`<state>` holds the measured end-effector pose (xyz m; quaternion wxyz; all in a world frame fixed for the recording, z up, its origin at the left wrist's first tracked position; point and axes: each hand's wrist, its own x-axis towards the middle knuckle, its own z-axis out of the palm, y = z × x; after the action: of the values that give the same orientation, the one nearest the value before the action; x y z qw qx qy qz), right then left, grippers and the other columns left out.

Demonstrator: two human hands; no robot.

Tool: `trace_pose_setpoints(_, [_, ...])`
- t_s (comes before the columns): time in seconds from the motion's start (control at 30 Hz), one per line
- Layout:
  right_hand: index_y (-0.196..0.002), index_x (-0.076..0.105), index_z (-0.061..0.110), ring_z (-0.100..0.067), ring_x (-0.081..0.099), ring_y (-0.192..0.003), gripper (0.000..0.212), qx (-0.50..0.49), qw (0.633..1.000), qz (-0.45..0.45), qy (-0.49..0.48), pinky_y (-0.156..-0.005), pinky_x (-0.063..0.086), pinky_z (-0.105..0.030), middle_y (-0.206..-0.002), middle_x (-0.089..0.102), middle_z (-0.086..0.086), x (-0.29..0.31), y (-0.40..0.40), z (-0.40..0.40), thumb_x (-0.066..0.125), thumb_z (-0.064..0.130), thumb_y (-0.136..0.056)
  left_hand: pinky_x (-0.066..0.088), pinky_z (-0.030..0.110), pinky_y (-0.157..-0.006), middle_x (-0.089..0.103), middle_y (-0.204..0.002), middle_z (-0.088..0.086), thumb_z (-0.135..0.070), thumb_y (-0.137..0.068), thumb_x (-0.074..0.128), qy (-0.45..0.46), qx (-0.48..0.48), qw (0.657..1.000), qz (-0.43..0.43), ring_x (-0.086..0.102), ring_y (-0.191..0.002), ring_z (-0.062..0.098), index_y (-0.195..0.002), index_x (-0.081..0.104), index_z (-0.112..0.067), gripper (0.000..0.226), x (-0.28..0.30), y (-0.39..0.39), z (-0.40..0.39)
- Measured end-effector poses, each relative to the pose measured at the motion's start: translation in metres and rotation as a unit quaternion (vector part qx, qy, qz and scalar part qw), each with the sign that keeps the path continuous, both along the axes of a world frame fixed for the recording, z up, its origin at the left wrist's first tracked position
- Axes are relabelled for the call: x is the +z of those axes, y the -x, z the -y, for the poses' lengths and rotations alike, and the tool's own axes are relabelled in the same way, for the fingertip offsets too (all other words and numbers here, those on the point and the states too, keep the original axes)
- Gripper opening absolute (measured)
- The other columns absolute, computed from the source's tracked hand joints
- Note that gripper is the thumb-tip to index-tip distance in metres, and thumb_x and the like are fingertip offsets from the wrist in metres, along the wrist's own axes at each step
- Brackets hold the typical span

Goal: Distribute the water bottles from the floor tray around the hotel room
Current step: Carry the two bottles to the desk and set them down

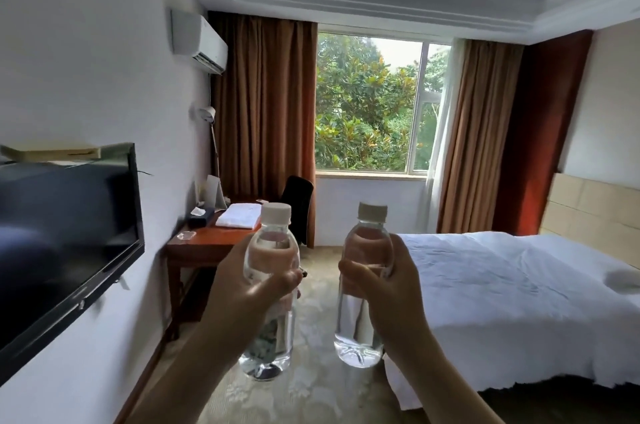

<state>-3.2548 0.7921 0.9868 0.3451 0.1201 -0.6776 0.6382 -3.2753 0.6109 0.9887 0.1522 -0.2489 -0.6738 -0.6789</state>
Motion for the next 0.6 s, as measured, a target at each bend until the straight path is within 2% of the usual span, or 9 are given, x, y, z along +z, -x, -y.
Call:
trace_pose_setpoints(0.1, [-0.094, 0.061, 0.026, -0.009, 0.069, -0.081, 0.039, -0.001, 1.000, 0.003, 0.011, -0.059, 0.056, -0.018, -0.082, 0.068, 0.007, -0.006, 0.062, -0.020, 0.077, 0.035, -0.060, 0.061, 0.032, -0.063, 0.072, -0.090, 0.004, -0.047, -0.054, 0.073, -0.006, 0.013, 1.000, 0.005, 0.072, -0.078, 0.022, -0.097, 0.065, -0.034, 0.046, -0.002, 0.064, -0.018])
trace_pose_setpoints(0.2, [-0.096, 0.062, 0.025, -0.011, 0.070, -0.080, 0.046, 0.003, 1.000, 0.006, 0.017, -0.060, 0.058, -0.023, -0.082, 0.069, 0.008, -0.015, 0.131, -0.050, 0.074, 0.042, -0.054, 0.062, 0.037, -0.066, 0.072, -0.088, 0.004, -0.045, -0.055, 0.074, -0.014, 0.024, 1.000, -0.008, 0.073, -0.078, 0.024, -0.095, 0.066, -0.037, 0.042, -0.006, 0.127, -0.045])
trace_pose_setpoints(0.3, [-0.098, 0.061, 0.024, -0.011, 0.070, -0.079, 0.041, 0.021, 0.999, 0.008, 0.023, -0.061, 0.060, -0.027, -0.082, 0.069, 0.006, -0.024, 0.202, -0.081, 0.078, 0.030, -0.061, 0.059, 0.023, -0.060, 0.070, -0.087, 0.001, -0.039, -0.057, 0.074, -0.011, 0.048, 0.999, -0.024, 0.072, -0.074, 0.015, -0.092, 0.066, -0.037, 0.036, -0.011, 0.185, -0.076])
trace_pose_setpoints(0.37, [-0.099, 0.062, 0.022, -0.008, 0.069, -0.075, 0.039, 0.035, 0.999, 0.009, 0.027, -0.059, 0.060, -0.028, -0.078, 0.068, 0.007, -0.028, 0.246, -0.100, 0.076, 0.023, -0.063, 0.056, 0.018, -0.057, 0.069, -0.090, 0.002, -0.040, -0.056, 0.072, 0.003, 0.060, 0.998, -0.028, 0.072, -0.074, 0.016, -0.091, 0.065, -0.037, 0.036, -0.010, 0.222, -0.096])
trace_pose_setpoints(0.47, [-0.096, 0.063, 0.022, -0.007, 0.068, -0.072, 0.045, 0.039, 0.998, 0.007, 0.039, -0.061, 0.061, -0.035, -0.077, 0.069, 0.010, -0.019, 0.321, -0.130, 0.079, 0.033, -0.055, 0.059, 0.028, -0.059, 0.070, -0.088, 0.009, -0.042, -0.056, 0.070, 0.000, 0.057, 0.998, -0.030, 0.071, -0.075, 0.030, -0.095, 0.066, -0.037, 0.040, 0.001, 0.292, -0.124])
trace_pose_setpoints(0.6, [-0.094, 0.063, 0.018, -0.012, 0.068, -0.074, 0.048, 0.072, 0.997, 0.010, 0.039, -0.064, 0.062, -0.043, -0.082, 0.070, 0.010, -0.005, 0.409, -0.143, 0.074, 0.041, -0.053, 0.062, 0.039, -0.066, 0.068, -0.087, 0.010, -0.043, -0.059, 0.070, 0.005, 0.091, 0.995, -0.038, 0.070, -0.077, 0.033, -0.096, 0.065, -0.035, 0.039, 0.007, 0.372, -0.138])
